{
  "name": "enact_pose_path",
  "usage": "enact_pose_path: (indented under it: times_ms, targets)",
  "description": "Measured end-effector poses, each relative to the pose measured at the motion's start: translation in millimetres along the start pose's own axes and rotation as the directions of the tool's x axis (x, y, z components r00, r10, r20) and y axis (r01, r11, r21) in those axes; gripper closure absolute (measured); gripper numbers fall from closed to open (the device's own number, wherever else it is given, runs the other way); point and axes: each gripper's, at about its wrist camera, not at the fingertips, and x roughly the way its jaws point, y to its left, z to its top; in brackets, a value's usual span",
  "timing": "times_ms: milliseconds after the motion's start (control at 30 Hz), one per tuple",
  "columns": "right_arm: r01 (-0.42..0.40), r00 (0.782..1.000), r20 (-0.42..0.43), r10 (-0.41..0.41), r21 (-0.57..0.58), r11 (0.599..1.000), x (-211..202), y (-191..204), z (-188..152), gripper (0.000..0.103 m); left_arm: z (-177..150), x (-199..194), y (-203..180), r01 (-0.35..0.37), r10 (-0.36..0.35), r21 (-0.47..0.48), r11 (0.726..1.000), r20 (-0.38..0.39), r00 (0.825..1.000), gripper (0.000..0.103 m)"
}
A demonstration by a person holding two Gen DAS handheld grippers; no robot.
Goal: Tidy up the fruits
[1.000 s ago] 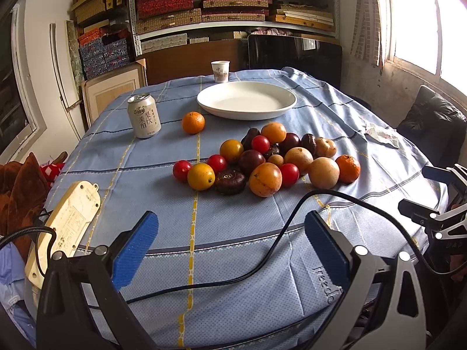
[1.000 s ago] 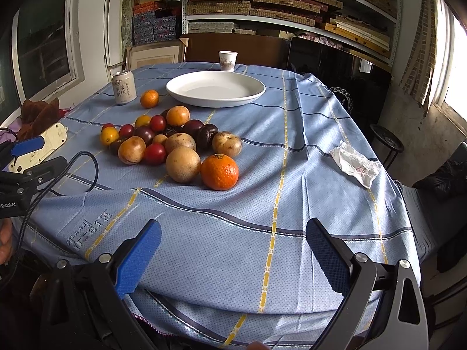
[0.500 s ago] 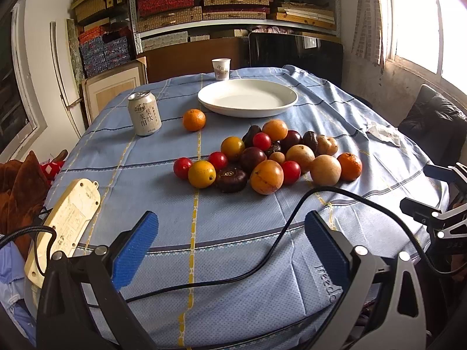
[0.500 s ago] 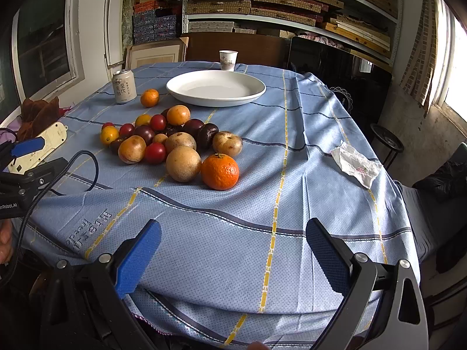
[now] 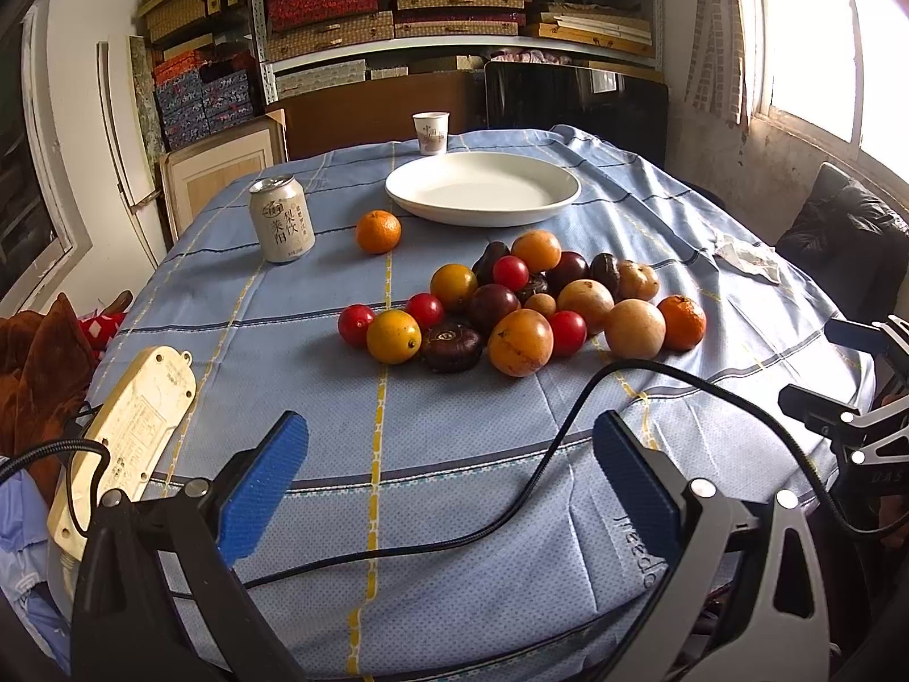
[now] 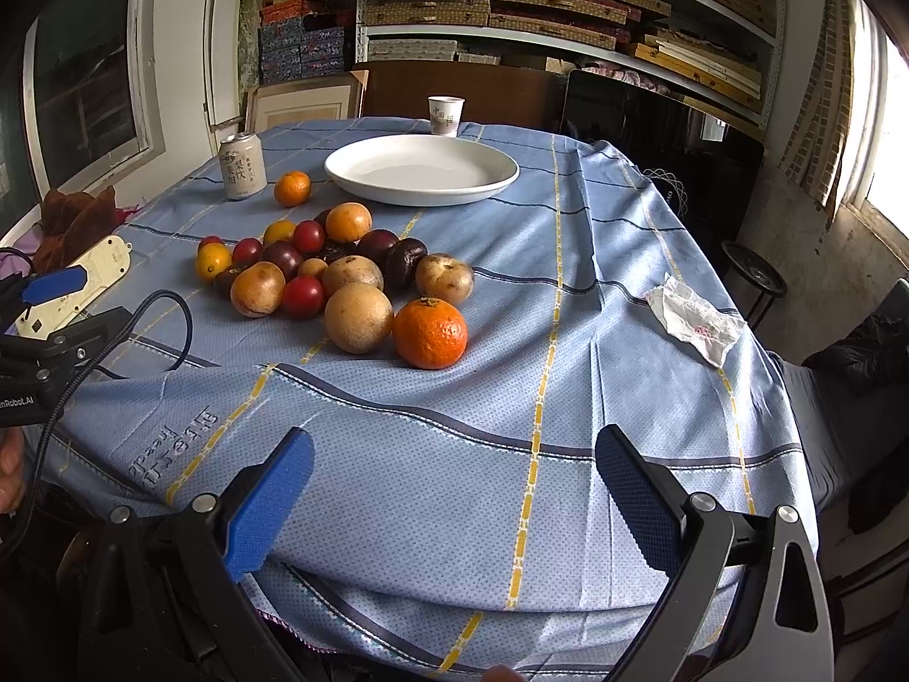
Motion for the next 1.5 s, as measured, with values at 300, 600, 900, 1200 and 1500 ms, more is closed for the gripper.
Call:
enact_pose_path:
  times_ms: [300,600,900,1200,1500]
  targets:
    - [0.001,1.0,-0.001,-0.001,-0.002,1.0,1,1,0,0.003,-4,1,0,-0.001,0.001,-0.001,1.0,-0.005,1.0,0.005]
    - [0.002,1.0,-0.008,-0.002,-0.001,1.0,3,2,-2,0.003,-6,2,-3,0.0,0.0,-0.002,1.0,-0.013,1.0,0.005]
    - [-0.006,1.0,-0.013,0.006,-0.008,1.0,9,0,0,0.003,-2,5,5,0.002,-0.002,-0.014,1.0,-0.015,1.0,0.005]
    - [-0.074,0.997,0.029,0.075,-0.034,0.997,24,-3,20,0.004,2,11,27,0.028,-0.028,-0.053,0.998,-0.008,1.0,0.005]
    - [-0.088,0.996,-0.041,0.084,-0.101,0.991,63,-1,41,0.015,6,16,50,0.029,-0.028,-0.073,0.997,0.013,1.0,0.005]
